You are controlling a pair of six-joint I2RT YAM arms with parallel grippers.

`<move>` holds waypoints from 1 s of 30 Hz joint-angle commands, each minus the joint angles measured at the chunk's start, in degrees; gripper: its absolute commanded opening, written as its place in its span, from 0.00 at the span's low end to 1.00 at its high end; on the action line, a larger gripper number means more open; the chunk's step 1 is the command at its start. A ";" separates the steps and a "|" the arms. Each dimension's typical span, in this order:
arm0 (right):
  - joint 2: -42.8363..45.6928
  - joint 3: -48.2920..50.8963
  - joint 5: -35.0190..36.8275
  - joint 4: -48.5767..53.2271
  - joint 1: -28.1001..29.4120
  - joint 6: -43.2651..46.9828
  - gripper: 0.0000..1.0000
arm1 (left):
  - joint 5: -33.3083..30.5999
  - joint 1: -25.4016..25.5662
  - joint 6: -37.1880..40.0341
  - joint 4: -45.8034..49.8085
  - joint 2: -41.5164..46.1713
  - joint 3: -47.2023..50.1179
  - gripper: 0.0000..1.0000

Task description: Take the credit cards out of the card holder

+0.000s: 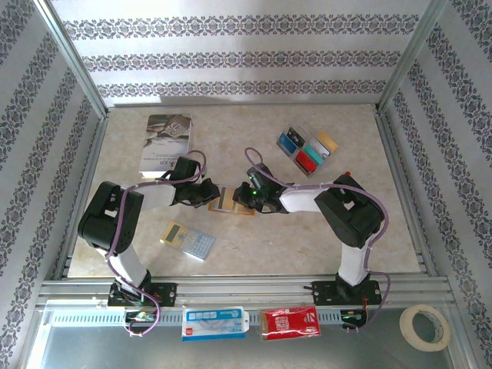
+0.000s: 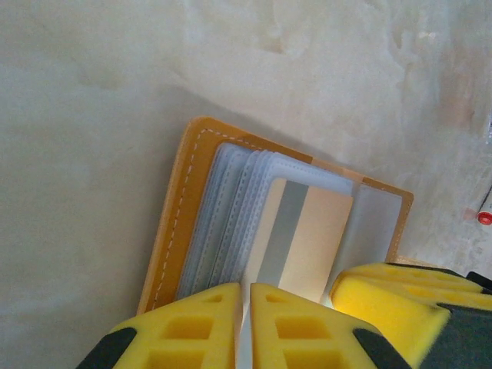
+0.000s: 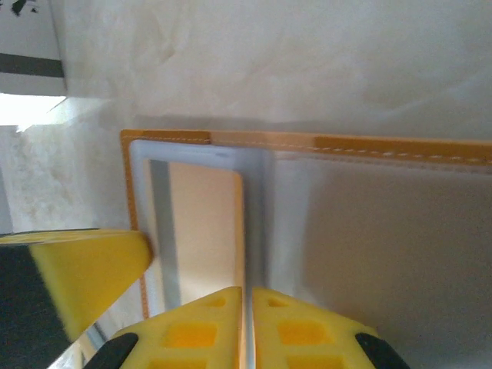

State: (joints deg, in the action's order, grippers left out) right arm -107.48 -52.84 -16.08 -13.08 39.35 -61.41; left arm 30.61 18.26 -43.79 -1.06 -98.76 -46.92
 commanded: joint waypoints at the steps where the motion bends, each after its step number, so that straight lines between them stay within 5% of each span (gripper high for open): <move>1: -0.24 1.49 1.45 -0.53 -0.83 -0.45 0.15 | -4.22 -0.19 0.11 1.67 -1.17 2.25 0.14; 30: -2.38 2.39 -2.49 -7.65 -1.34 0.43 0.17 | -5.96 -0.20 1.61 3.08 -0.64 2.58 0.08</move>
State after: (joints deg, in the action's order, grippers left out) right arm -108.31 -49.91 -17.76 -20.43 38.37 -61.39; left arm 29.71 18.26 -43.48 -2.85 -98.56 -45.98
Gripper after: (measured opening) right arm 0.172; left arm 0.087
